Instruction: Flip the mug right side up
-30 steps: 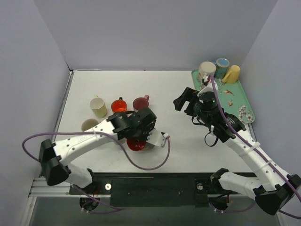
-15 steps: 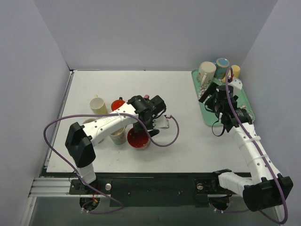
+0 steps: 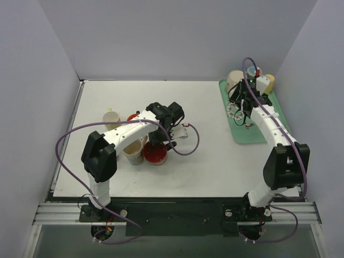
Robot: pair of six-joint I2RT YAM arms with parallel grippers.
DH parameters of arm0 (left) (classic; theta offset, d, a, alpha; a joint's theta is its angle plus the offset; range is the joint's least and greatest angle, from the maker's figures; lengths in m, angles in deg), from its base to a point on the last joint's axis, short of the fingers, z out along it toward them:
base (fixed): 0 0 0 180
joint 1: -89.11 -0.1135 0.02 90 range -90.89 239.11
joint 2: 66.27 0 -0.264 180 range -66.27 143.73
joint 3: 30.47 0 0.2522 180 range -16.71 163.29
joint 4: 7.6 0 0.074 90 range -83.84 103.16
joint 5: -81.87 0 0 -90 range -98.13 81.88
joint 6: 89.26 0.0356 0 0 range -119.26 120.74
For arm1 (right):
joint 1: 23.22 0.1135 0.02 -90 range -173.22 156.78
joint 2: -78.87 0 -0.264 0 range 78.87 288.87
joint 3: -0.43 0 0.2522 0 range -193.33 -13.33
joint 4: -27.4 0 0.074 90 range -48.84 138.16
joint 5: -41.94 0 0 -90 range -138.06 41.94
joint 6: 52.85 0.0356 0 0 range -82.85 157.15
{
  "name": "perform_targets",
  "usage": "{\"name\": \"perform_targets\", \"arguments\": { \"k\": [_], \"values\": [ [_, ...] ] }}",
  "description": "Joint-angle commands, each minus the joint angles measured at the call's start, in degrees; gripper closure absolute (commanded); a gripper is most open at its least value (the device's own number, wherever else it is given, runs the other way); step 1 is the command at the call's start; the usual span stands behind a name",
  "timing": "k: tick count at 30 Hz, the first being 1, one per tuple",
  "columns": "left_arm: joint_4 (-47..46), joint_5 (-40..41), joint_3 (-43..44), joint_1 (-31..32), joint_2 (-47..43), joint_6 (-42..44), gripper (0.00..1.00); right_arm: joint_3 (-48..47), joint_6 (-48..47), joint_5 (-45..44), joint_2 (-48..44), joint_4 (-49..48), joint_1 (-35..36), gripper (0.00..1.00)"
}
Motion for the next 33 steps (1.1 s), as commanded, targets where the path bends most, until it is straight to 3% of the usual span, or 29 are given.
{"name": "perform_targets", "arguments": {
  "k": [1,7,12,21,25,30,33],
  "values": [
    [-1.63,-3.67,4.05,-0.58,-2.64,1.17,0.62,-8.23,-1.26,-2.42,9.05,-1.96,-1.49,0.27],
    [0.65,-8.25,9.14,-2.52,-5.45,1.52,0.42,-21.75,-1.43,-6.09,23.03,-2.31,-1.58,0.29],
    [1.8,-11.23,15.21,-5.14,-10.28,-2.61,0.39,-32.75,-4.86,-6.63,34.79,-2.14,-1.58,0.3],
    [-1.37,-12.82,11.53,-9.46,-16.53,-5.78,0.38,-43.75,-3.02,-10.06,46.59,-0.47,-1.41,0.39],
    [-1.1,-14.49,11.7,-9.99,-16.97,-5.78,0.38,-44.72,-4.16,-9.36,48.27,-2.14,-1.49,0.5],
    [-0.31,-15.37,11.44,-9.99,-17.41,-5.87,0.38,-42.97,-5.57,-8.22,46.52,-2.67,-1.76,0.99],
    [-0.31,-15.98,11.88,-10.07,-17.85,-5.78,0.38,-39.55,-5.74,-5.07,40.9,-3.89,-1.76,1.0]
  ]
}}
